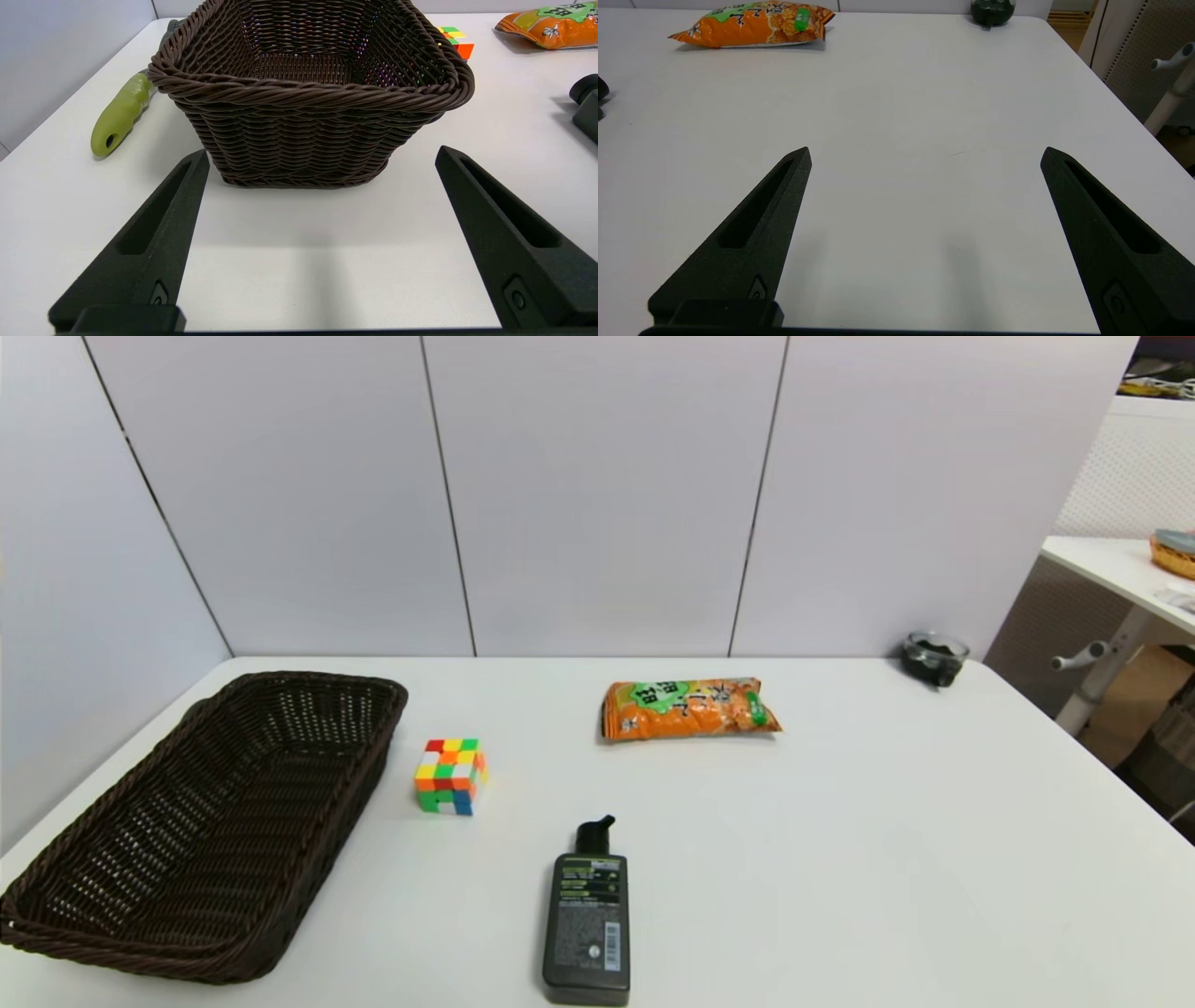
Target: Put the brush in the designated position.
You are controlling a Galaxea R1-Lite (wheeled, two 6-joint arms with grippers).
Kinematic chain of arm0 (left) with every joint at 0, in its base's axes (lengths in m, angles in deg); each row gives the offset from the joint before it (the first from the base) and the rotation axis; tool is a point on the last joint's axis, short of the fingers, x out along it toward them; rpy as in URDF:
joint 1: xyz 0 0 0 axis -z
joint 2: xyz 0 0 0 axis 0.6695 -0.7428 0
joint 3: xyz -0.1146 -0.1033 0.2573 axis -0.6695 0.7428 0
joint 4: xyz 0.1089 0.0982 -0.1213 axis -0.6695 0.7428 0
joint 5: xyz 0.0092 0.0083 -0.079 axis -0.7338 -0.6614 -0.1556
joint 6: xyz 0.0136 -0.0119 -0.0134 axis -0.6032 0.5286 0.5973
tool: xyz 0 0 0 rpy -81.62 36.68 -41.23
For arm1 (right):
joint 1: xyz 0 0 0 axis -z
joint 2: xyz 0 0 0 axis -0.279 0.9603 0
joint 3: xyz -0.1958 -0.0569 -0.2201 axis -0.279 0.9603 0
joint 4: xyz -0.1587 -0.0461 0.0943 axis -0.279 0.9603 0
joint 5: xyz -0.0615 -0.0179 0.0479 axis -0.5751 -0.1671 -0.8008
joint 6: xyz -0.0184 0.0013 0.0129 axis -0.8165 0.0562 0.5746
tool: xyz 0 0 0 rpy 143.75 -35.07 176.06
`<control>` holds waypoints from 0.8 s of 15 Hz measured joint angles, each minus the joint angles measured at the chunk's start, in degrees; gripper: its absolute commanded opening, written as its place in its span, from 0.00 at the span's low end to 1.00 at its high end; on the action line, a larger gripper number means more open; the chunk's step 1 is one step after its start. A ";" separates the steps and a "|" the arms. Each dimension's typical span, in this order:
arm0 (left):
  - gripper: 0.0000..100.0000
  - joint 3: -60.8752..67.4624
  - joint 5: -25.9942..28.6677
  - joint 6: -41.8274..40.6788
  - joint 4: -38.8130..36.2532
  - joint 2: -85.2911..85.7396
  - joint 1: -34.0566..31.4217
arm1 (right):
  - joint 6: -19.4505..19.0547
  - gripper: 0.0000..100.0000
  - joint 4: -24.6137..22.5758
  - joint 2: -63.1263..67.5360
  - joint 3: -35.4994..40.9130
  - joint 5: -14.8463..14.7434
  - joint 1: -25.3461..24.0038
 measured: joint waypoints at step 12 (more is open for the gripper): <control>1.00 0.00 0.07 -0.02 0.00 0.00 0.00 | 1.17 1.00 -0.23 0.00 0.00 -0.23 0.02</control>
